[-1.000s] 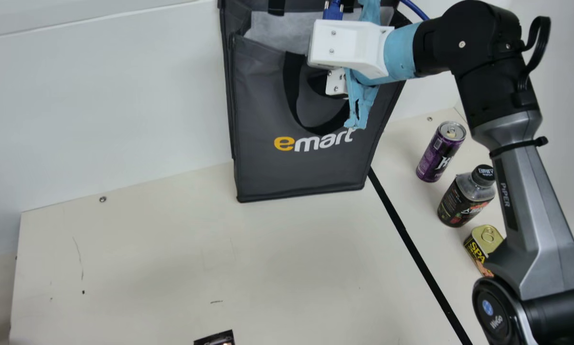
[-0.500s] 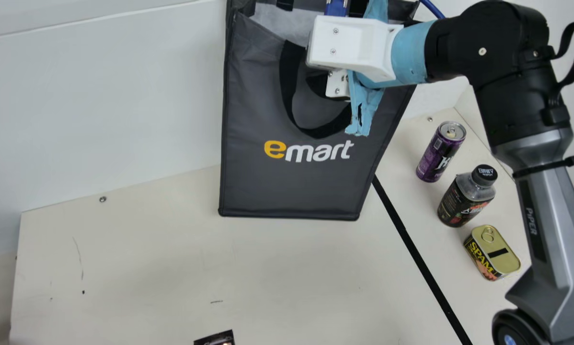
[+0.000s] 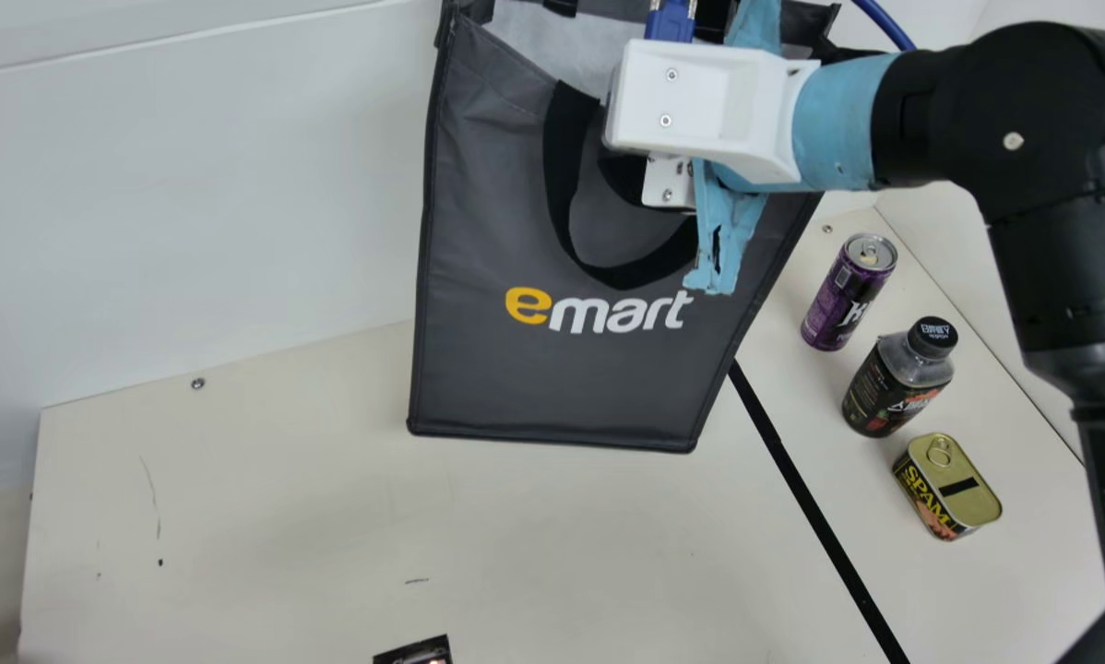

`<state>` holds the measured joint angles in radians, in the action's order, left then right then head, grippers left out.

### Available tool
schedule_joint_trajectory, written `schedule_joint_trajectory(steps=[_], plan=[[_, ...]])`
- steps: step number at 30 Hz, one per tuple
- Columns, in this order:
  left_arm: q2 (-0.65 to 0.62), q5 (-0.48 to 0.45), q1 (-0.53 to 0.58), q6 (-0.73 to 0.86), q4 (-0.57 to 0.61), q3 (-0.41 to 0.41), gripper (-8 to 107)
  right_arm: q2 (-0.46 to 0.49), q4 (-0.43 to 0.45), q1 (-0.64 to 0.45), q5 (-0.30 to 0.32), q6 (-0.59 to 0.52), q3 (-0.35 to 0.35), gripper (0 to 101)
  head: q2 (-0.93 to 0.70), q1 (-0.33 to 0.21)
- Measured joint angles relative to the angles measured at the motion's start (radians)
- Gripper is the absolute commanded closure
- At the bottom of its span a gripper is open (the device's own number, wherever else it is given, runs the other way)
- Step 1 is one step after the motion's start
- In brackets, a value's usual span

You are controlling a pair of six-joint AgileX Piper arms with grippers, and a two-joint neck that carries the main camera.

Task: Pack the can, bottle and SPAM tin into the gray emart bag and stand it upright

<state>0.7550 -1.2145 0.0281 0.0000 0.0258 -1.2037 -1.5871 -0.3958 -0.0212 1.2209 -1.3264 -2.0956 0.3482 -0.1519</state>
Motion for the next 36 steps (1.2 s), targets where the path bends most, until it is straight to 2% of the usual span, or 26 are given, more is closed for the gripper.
schedule_joint_trajectory(steps=[23, 36], plan=[[0.0, 0.0, 0.0, 0.0, 0.0, 0.0, 9, 0.214, 0.069, 0.105, -0.001, 0.021, 0.186, 101, 0.0, 0.0], [0.0, 0.0, 0.0, 0.0, 0.0, 0.0, 9, 0.304, 0.113, 0.165, 0.0, 0.055, 0.289, 101, -0.002, 0.0]])
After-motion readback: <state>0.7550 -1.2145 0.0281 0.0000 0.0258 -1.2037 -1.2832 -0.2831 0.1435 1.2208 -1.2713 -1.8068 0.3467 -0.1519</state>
